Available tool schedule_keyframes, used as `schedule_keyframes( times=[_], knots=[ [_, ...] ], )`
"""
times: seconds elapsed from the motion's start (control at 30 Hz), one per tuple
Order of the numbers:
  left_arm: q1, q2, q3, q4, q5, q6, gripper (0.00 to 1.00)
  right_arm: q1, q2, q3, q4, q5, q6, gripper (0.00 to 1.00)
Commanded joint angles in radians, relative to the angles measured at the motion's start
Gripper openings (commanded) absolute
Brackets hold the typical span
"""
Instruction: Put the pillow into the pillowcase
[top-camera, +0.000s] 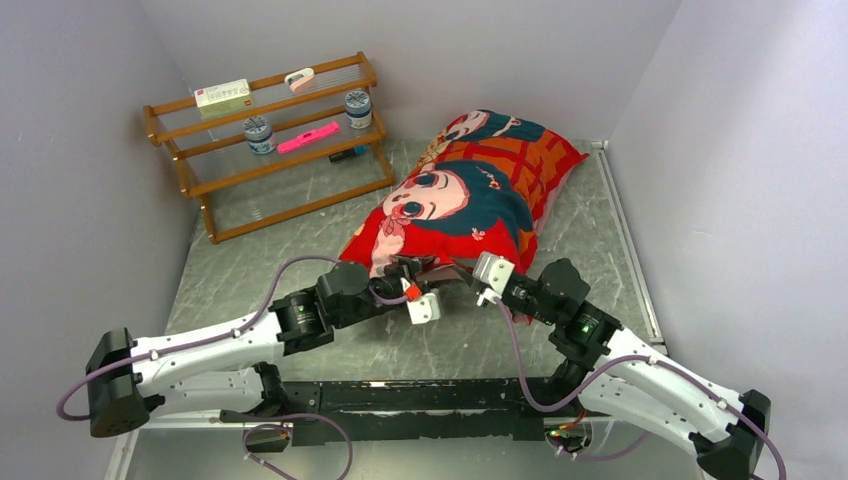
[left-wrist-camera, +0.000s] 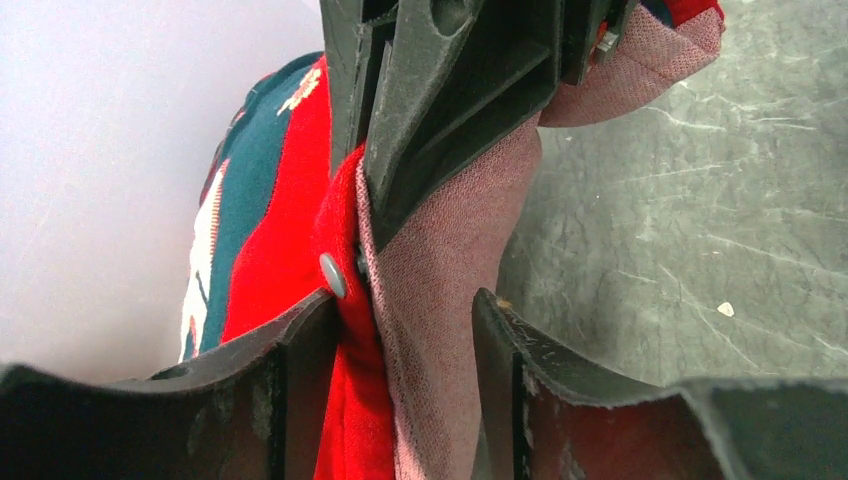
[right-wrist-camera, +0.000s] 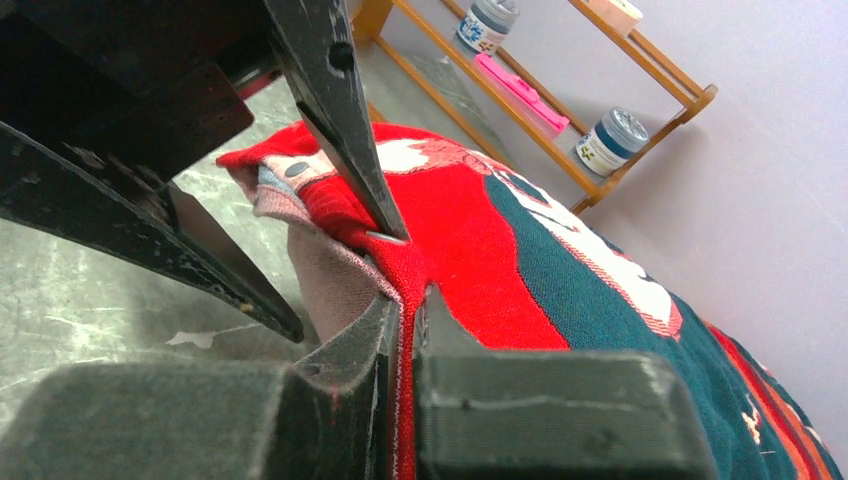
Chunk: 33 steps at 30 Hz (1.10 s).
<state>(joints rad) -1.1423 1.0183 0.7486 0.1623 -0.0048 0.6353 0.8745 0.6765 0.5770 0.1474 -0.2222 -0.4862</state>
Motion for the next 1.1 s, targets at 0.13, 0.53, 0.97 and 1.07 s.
schedule_keyframes(
  times=[0.13, 0.53, 0.97, 1.07],
  knots=[
    [0.000, 0.037, 0.037, 0.083, 0.047, -0.012, 0.48, 0.005, -0.055, -0.006, 0.287, -0.055, 0.006, 0.00],
    [0.000, 0.045, 0.037, 0.132, 0.019, 0.004, 0.37, 0.004, -0.063, -0.045, 0.357, -0.106, -0.043, 0.00],
    [-0.001, 0.068, 0.008, 0.277, -0.044, 0.033, 0.27, 0.005, -0.062, -0.044, 0.349, -0.115, -0.039, 0.00],
    [0.000, 0.067, 0.008, 0.275, -0.061, 0.043, 0.33, 0.005, -0.059, -0.044, 0.351, -0.116, -0.038, 0.00]
  ],
)
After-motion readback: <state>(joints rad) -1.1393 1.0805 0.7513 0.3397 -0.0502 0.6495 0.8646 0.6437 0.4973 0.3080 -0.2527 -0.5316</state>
